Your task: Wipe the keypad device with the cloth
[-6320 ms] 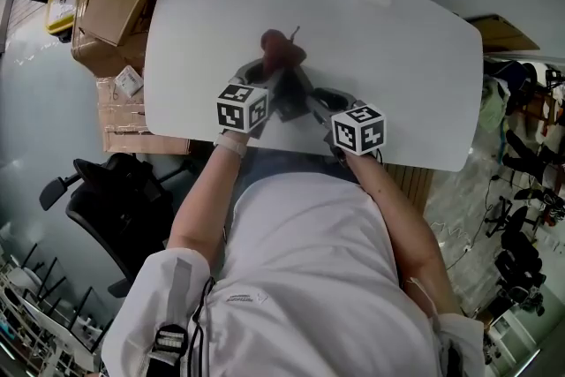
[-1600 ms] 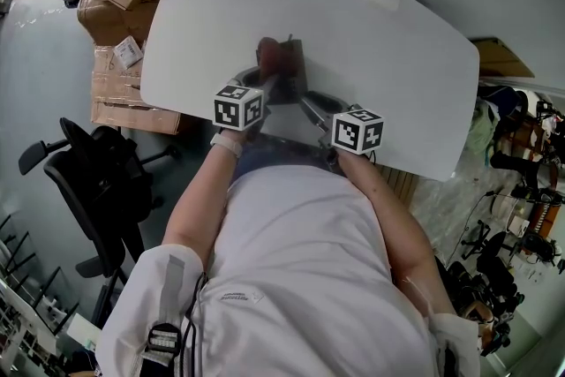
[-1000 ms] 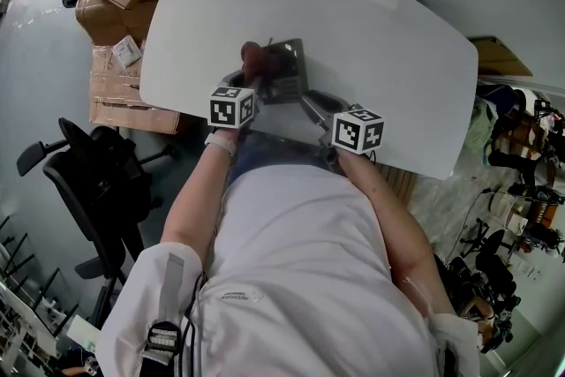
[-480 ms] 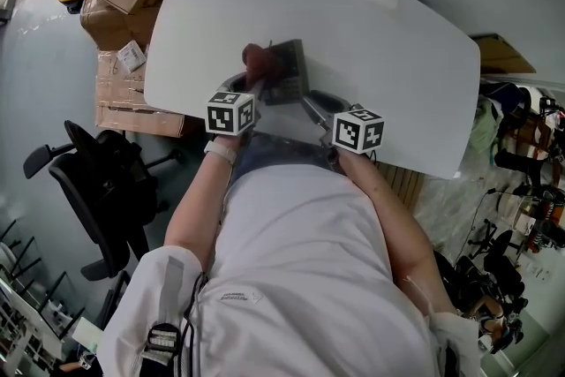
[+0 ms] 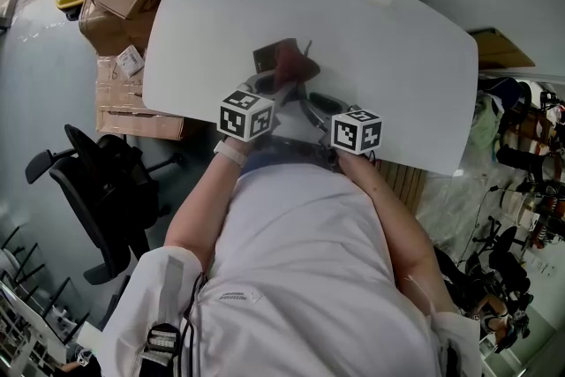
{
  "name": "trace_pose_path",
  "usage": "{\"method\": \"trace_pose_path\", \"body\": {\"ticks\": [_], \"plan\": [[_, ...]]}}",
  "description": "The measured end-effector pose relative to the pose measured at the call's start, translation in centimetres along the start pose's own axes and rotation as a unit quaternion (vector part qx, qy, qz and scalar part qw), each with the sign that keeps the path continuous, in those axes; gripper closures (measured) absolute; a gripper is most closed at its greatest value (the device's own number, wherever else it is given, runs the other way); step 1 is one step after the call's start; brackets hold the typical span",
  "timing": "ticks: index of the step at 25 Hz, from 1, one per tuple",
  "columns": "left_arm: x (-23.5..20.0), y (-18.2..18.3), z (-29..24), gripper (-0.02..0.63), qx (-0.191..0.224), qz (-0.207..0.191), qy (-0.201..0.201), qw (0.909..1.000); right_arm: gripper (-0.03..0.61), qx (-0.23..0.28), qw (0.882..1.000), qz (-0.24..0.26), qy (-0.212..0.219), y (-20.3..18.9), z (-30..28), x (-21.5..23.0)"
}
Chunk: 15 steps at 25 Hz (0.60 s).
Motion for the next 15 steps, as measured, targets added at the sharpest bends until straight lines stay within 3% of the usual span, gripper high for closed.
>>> {"method": "trace_pose_path", "body": {"ticks": [4, 9, 15], "plan": [[0.3, -1.0, -0.9, 0.535, -0.012, -0.011, 0.005, 0.9998, 0.466, -0.003, 1.000, 0.002, -0.003, -0.1, 0.1, 0.2], [-0.4, -1.5, -0.8, 0.535, 0.001, 0.012, 0.002, 0.9999, 0.466, 0.018, 0.999, 0.018, -0.026, 0.3, 0.7, 0.5], [-1.8, -2.6, -0.4, 0.535, 0.003, 0.029, 0.011, 0.9995, 0.466, 0.018, 0.999, 0.026, -0.016, 0.5, 0.3, 0.0]]}}
Point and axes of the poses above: the fingertips, and each gripper's own axes: z backward along the fingers, x to its right, y out of its top, the point moved 6 cm from there along z, backward along the fingers, and after that the axes turned 9 degrees about -x, right-handed, at the moved point
